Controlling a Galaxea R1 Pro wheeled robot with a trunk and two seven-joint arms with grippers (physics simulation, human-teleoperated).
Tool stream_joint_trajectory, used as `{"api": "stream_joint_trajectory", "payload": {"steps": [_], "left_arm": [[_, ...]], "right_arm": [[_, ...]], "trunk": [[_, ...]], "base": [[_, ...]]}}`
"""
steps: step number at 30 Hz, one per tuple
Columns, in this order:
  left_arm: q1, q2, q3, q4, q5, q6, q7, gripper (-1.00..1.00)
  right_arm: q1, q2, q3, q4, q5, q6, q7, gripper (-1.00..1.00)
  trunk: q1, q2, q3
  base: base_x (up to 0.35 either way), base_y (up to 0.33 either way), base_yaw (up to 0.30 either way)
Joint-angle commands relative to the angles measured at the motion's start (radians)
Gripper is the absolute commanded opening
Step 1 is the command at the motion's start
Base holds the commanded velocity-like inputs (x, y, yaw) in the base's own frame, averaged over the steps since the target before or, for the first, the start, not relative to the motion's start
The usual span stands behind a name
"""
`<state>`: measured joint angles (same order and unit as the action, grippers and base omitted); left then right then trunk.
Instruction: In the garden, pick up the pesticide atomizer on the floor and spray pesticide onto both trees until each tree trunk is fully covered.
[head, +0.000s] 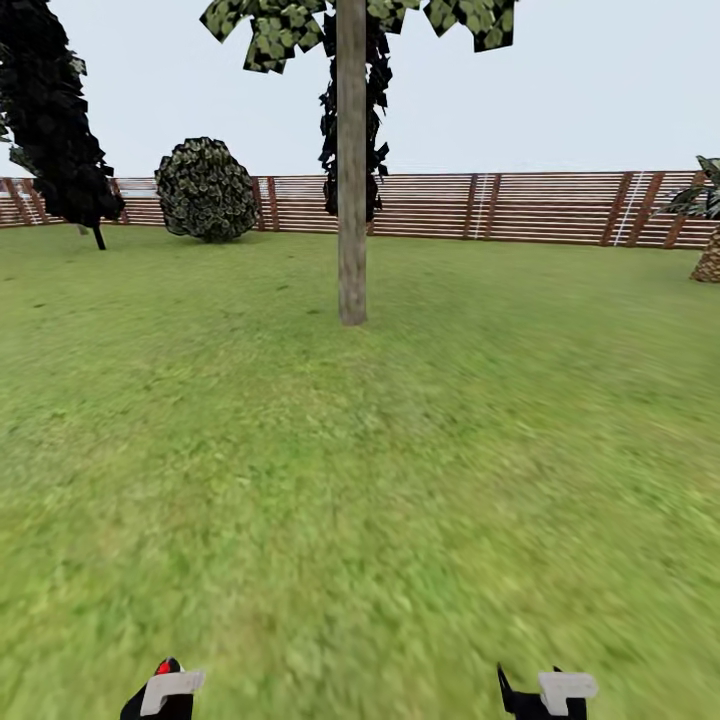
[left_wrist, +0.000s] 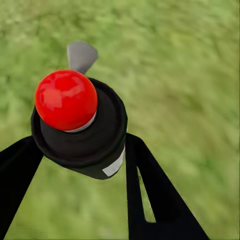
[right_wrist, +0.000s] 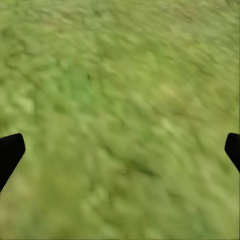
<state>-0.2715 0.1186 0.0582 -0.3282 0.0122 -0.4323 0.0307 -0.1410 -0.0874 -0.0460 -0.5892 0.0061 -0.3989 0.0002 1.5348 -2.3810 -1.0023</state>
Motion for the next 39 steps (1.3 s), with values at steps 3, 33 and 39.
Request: {"api": "stream_joint_trajectory", "payload": {"steps": [3, 33, 39], "left_arm": [[0.0, 0.001, 0.0, 0.0, 0.0, 0.0, 0.0, -1.0], [0.0, 0.001, 0.0, 0.001, 0.0, 0.001, 0.0, -1.0], [0.0, 0.001, 0.0, 0.001, 0.0, 0.001, 0.0, -1.0]], "right_arm": [[0.0, 0.0, 0.0, 0.0, 0.0, 0.0, 0.0, 1.0], [0.0, 0.0, 0.0, 0.0, 0.0, 0.0, 0.0, 1.0], [0.0, 0.0, 0.0, 0.0, 0.0, 0.0, 0.0, 1.0]], "trunk": [[0.0, 0.0, 0.0], [0.0, 0.0, 0.0], [0.0, 0.0, 0.0]], "base": [[0.339, 0.0, 0.0], [0.339, 0.0, 0.0], [0.339, 0.0, 0.0]]}}
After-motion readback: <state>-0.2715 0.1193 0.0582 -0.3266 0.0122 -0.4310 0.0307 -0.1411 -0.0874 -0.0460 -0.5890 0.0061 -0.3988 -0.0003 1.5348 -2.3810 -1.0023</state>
